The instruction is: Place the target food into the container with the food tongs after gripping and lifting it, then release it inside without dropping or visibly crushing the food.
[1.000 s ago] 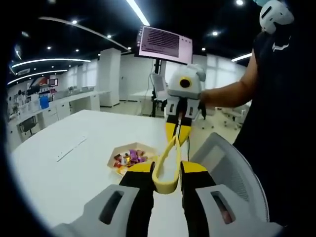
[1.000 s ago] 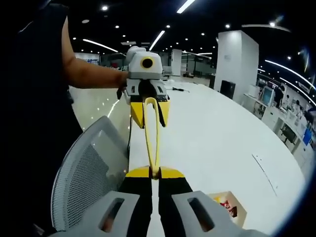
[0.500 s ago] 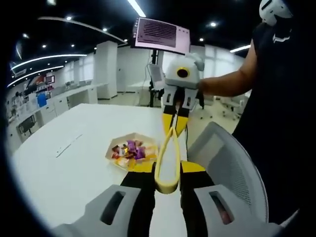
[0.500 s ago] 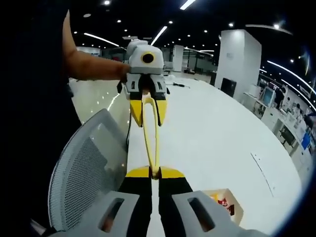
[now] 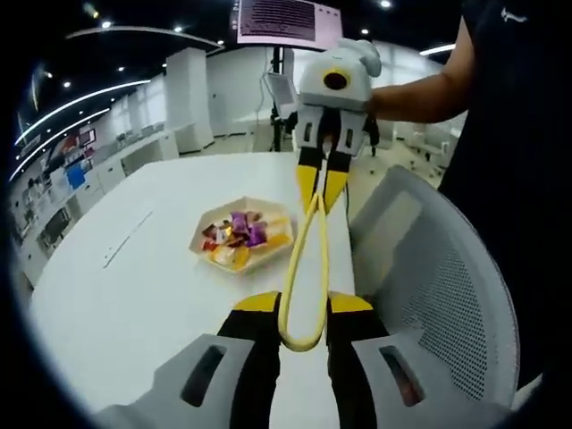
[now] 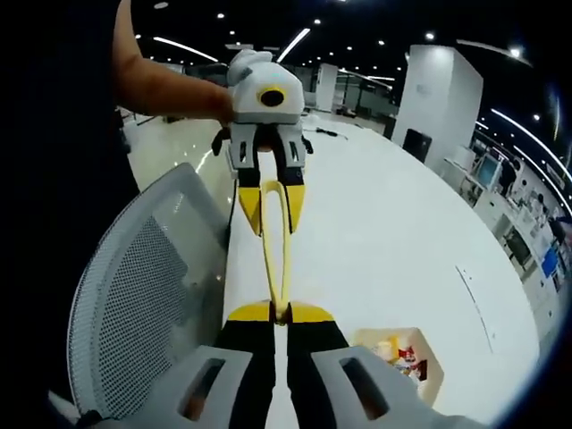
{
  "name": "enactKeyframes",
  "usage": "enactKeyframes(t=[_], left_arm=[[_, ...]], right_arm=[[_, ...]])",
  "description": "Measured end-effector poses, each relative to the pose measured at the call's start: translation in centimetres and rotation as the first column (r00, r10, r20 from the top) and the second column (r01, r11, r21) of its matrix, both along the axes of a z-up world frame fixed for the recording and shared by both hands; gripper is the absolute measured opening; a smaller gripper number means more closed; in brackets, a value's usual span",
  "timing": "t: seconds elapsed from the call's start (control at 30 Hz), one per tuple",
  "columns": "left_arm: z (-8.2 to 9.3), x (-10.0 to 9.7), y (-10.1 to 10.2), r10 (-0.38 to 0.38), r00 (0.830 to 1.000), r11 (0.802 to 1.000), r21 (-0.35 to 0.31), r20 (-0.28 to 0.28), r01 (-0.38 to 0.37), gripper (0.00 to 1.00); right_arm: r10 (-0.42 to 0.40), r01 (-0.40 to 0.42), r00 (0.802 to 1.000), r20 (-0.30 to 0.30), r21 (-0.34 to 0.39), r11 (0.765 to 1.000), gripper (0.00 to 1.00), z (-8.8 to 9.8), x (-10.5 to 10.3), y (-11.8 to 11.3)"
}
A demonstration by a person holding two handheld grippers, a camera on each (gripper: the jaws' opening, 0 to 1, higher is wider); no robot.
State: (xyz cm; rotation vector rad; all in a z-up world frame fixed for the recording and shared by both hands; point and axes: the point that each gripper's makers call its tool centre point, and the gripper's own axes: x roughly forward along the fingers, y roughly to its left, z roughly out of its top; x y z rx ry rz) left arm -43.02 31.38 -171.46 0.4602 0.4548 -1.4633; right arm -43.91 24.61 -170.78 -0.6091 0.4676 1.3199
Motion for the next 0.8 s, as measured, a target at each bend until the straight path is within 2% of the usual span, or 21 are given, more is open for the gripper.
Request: enactKeyframes(t=[0.2,0.27,0.4,0.53,0.7,0.8], left_arm=[[-0.5,0.3,0.3,-0.01,1.0,0.999,0.05,0.019,0.009,0.13],[-1.0,0.5,0.4,-0.015,0.999,0.996,0.09,0.048,0.011,0.13],[-1.6,0.3,0.2,-0.003,1.0,0.994,0.111,0.026,0.0,0.12],[-2.6,0.3,0.1,0.005,0.999,0.99,0.139,0.047,-0.012,0.12],[-4.8,0.4,0.2,-0.011,0.996,0.973,0.233,0.086,-0.01,0.12],[-6.3,0.5,0.0,0.002,0.998,0.97,0.241,0.059,-0.016,0.12]], right_arm=[[-0.005,0.006,1.0,0.012,-0.021,1.0,0.01,-0.3,0.2,-0.4],[-0.007,0.008,1.0,0.019,-0.044,0.999,0.01,-0.7,0.4,-0.7],[-0.01,0.011,1.0,0.019,-0.06,0.998,0.01,-1.5,0.4,-0.8],[-0.018,0.019,1.0,0.022,-0.066,0.998,0.02,-2.3,0.5,-1.0],[-0.008,0.013,0.999,0.047,-0.106,0.994,0.03,-4.4,0.7,-1.2],[-0.017,0.021,0.999,0.037,-0.123,0.992,0.04,-6.2,0.8,-1.4]])
